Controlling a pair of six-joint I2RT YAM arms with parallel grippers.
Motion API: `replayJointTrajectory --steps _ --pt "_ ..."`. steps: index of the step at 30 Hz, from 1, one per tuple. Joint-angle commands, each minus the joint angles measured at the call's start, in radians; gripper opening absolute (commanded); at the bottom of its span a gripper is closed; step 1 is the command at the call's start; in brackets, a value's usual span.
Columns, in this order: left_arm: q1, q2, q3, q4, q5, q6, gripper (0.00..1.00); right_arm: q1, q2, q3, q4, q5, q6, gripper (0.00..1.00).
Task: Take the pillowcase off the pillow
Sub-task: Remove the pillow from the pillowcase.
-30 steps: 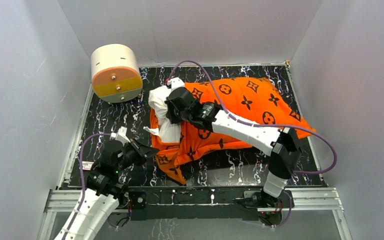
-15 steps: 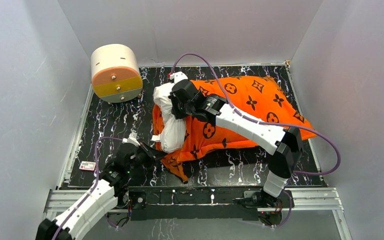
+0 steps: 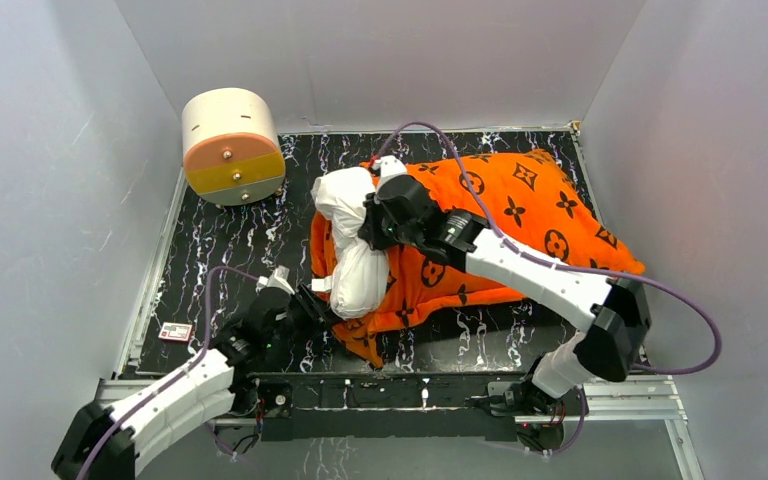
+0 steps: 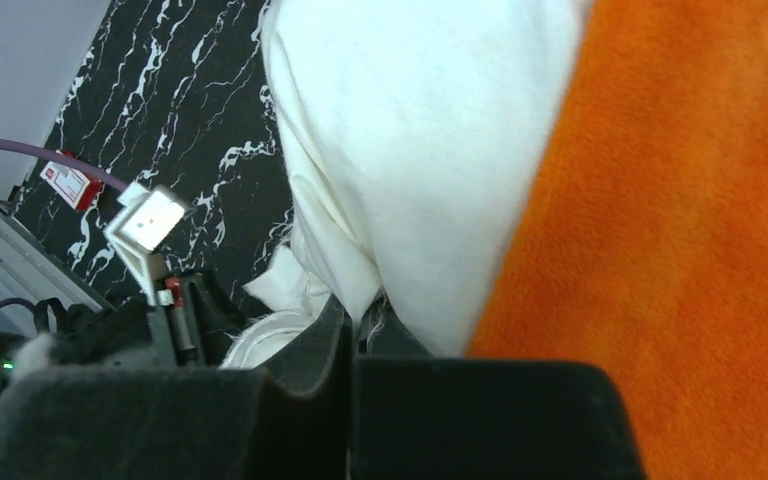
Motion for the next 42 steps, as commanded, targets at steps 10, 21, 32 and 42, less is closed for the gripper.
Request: replayJointTrajectory --steps 10,21,32,42 --pt "-0.009 -0.438 0.390 -0.741 -0.270 0.263 0.89 -0.003 -0.120 -0.189 0.258 -0.170 0.016 0.40" --pt "-0.009 -0.187 0.359 -0.397 0.128 0.389 0.96 0.228 -0.345 -0.234 0.045 0.251 0.052 0.69" --pt "-0.008 -0.014 0.388 -0.250 0.332 0.475 0.96 0.271 -0.609 -0.597 0.021 0.206 0.305 0.73" --pt "-0.009 0.080 0.474 -0.264 0.395 0.543 0.44 0.271 -0.737 -0.903 0.344 0.173 0.486 0.80"
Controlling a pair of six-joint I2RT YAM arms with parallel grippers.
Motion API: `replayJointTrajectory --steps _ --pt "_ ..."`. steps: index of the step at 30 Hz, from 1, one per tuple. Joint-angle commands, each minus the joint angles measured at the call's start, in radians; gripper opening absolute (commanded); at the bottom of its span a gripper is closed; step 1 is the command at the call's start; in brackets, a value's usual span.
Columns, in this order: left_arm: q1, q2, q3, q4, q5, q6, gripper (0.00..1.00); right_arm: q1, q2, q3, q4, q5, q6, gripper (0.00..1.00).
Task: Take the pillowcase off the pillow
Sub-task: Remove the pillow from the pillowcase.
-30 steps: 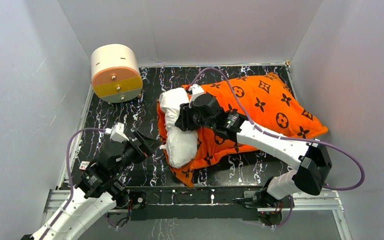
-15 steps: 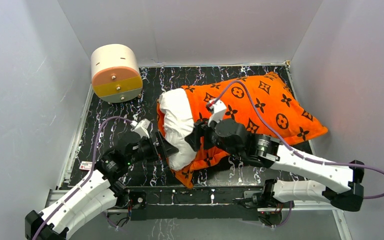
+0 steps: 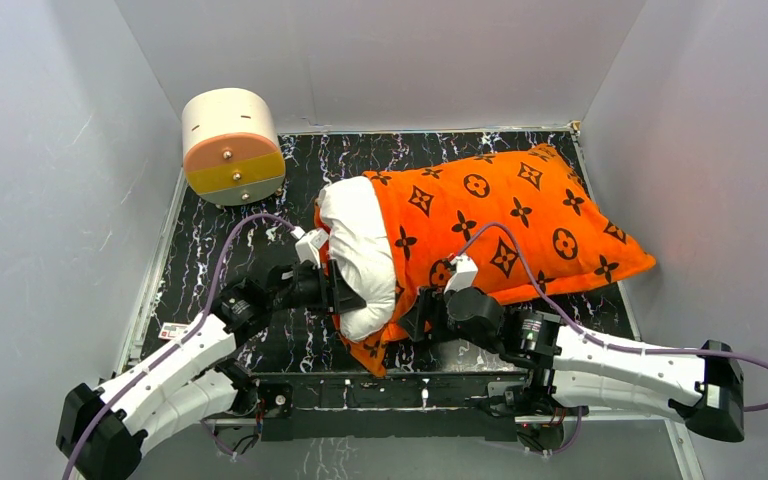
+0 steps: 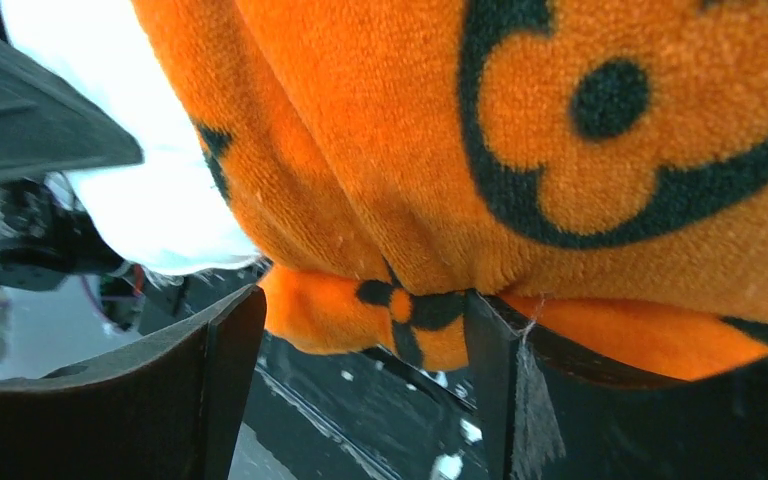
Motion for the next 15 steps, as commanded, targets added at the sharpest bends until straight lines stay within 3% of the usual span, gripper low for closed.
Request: replayJointTrajectory --steps 1,5,7,9,12,13,15 --pt "-0.002 0.015 0.059 0.043 0.100 0.026 0.38 0.005 0.000 -0.042 0.251 0.010 0.106 0.81" --pt "-0.002 0.020 0.090 0.016 0.098 0.030 0.01 0.005 0.097 -0.078 0.422 0.030 0.178 0.83" --pt "-0.003 0.012 0.120 -0.019 0.080 0.036 0.00 0.005 0.158 -0.051 0.385 0.068 0.217 0.77" --pt "-0.002 0.000 0.164 -0.075 0.032 0.040 0.00 0.005 0.195 -0.028 0.338 0.102 0.230 0.63" --pt "-0.003 -0.005 0.245 -0.193 -0.081 0.060 0.00 0.005 0.179 -0.038 0.326 0.127 0.220 0.29" --pt "-0.003 -0.004 0.270 -0.231 -0.125 0.072 0.00 0.005 0.159 -0.045 0.314 0.135 0.216 0.22" --pt "-0.002 -0.005 0.319 -0.300 -0.213 0.094 0.00 0.005 0.117 -0.054 0.274 0.141 0.181 0.19"
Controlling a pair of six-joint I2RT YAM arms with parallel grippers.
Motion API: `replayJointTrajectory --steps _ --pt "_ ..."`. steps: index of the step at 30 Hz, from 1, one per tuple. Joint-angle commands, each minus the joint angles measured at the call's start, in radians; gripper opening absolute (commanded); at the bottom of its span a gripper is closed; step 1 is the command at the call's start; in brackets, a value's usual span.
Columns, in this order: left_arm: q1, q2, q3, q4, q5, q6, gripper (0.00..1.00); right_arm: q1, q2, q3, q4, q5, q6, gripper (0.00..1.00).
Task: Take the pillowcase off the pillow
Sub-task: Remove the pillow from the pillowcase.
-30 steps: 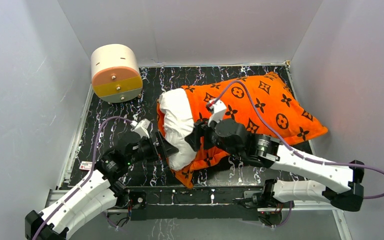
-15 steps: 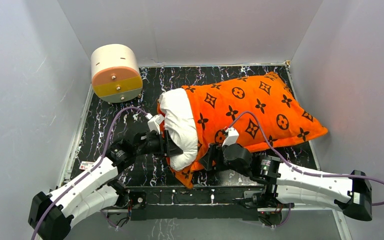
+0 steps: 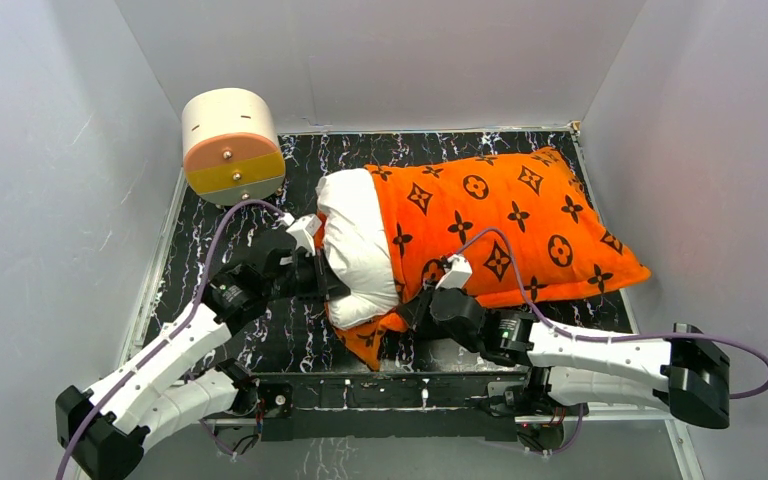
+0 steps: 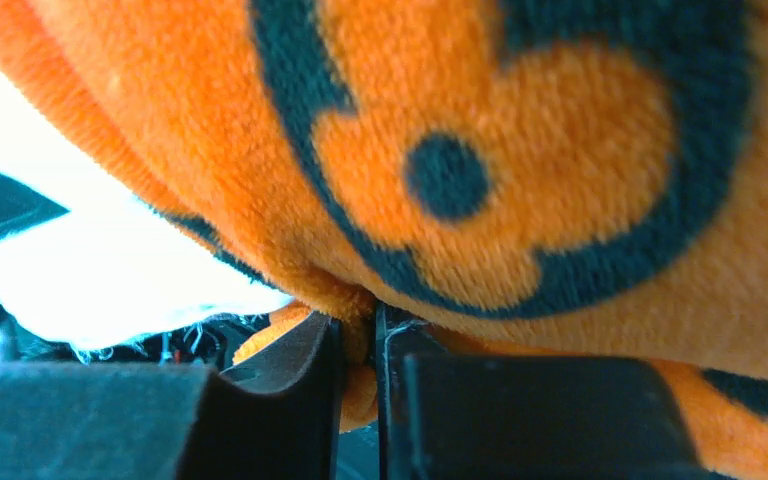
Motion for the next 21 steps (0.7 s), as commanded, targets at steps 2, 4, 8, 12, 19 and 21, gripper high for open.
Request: replayJointTrajectory --steps 2,4,8,12,19,21 --pt "-0.007 -0.040 0.208 -0.142 -0.175 0.061 0.00 0.004 -0.085 0.010 -0.087 0.082 -0.043 0.21" --pt "-0.006 -0.035 0.272 -0.206 -0.253 0.069 0.00 0.004 -0.092 0.035 -0.289 0.182 0.017 0.21" --pt "-0.004 -0.027 0.370 -0.253 -0.322 0.079 0.00 0.003 -0.087 0.072 -0.535 0.252 0.128 0.26" --pt "-0.004 -0.013 0.381 -0.220 -0.221 0.079 0.00 0.003 -0.143 0.070 -0.301 0.071 -0.033 0.45" --pt "-0.004 -0.009 0.303 -0.130 -0.122 0.007 0.00 0.009 -0.059 0.042 0.181 -0.302 -0.110 0.87" --pt "-0.004 0.001 0.305 -0.119 -0.101 -0.003 0.00 0.024 0.053 0.119 0.125 -0.267 -0.125 0.88"
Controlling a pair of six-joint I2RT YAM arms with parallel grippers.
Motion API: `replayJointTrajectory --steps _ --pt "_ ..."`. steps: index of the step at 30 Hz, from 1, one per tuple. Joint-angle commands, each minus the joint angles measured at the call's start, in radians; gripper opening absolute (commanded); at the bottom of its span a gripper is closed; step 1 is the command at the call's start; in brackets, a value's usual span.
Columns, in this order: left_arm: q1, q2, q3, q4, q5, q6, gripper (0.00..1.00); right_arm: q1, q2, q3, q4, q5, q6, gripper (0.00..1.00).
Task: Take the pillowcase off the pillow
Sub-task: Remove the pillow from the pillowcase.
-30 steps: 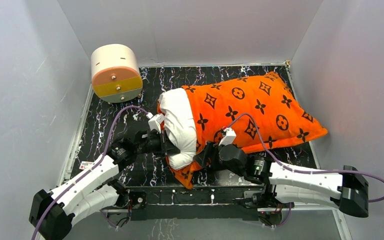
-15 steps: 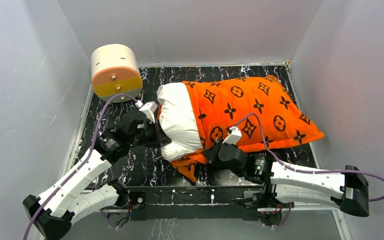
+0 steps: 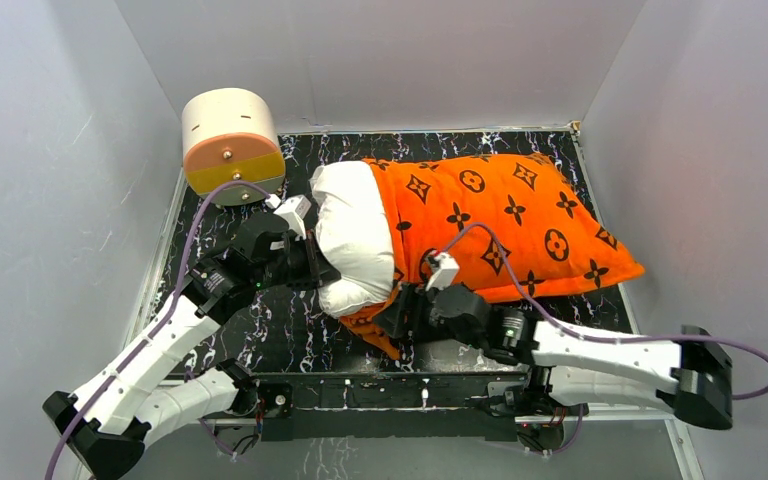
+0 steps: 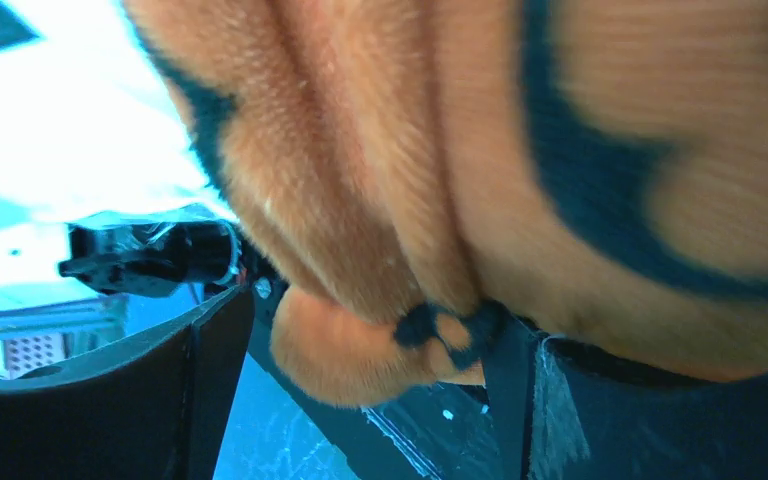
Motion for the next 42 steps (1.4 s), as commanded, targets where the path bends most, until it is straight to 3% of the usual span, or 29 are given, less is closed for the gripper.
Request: replayJointTrajectory --steps 1,3,5,8,11,12,14,15,18,21,24,25,26,27,30,34,37,42 --pt "0.007 -0.020 0.027 0.154 0.064 -0.035 0.00 0.023 0.197 0.137 0.055 -0.020 -0.030 0.90" --pt "0.007 -0.015 0.037 0.154 0.068 -0.040 0.00 0.026 0.236 0.159 0.035 0.142 0.022 0.90" --pt "0.007 -0.013 0.057 0.139 0.058 -0.042 0.00 0.027 0.228 0.122 0.106 0.264 0.074 0.81" --pt "0.007 -0.009 0.102 0.103 0.004 -0.047 0.00 0.029 0.192 0.029 0.221 0.458 0.104 0.60" --pt "0.008 0.006 0.156 0.080 -0.038 -0.055 0.00 0.027 0.150 -0.086 0.412 0.553 0.031 0.23" --pt "0.007 0.013 0.182 0.062 -0.058 -0.055 0.00 0.026 0.134 -0.093 0.411 0.556 0.004 0.16" --pt "0.007 0.027 0.250 0.010 -0.133 -0.042 0.00 0.026 0.127 -0.032 0.221 0.608 0.030 0.12" --pt "0.007 0.034 0.306 -0.013 -0.190 -0.028 0.00 0.026 0.139 0.003 0.011 0.656 0.083 0.12" --pt "0.007 0.092 0.457 -0.088 -0.296 0.016 0.00 0.025 0.199 0.090 -0.519 0.768 0.405 0.09" --pt "0.007 0.153 0.557 -0.119 -0.303 0.033 0.00 0.025 0.164 0.108 -0.591 0.726 0.347 0.09" --pt "0.008 0.199 0.579 -0.084 -0.262 0.025 0.00 0.025 0.003 0.065 -0.343 0.565 0.092 0.19" --pt "0.008 0.213 0.581 -0.076 -0.245 0.010 0.00 0.024 -0.053 0.039 -0.235 0.484 0.023 0.29" --pt "0.010 0.223 0.580 -0.059 -0.221 -0.006 0.00 0.025 -0.106 0.002 -0.101 0.410 -0.025 0.48" --pt "0.009 0.231 0.572 -0.037 -0.200 -0.024 0.00 0.026 -0.141 -0.038 0.032 0.339 -0.062 0.58" --pt "0.009 0.246 0.543 0.012 -0.183 -0.070 0.00 0.025 -0.125 -0.071 0.306 0.234 -0.144 0.76" --pt "0.009 0.255 0.513 0.053 -0.195 -0.148 0.00 0.027 0.094 0.114 0.358 0.201 -0.272 0.89" --pt "0.009 0.257 0.506 0.076 -0.206 -0.182 0.00 0.033 0.219 0.185 0.468 0.292 -0.287 0.93" --pt "0.009 0.247 0.513 0.089 -0.229 -0.219 0.00 0.038 0.419 0.060 1.186 0.536 -0.459 0.96"
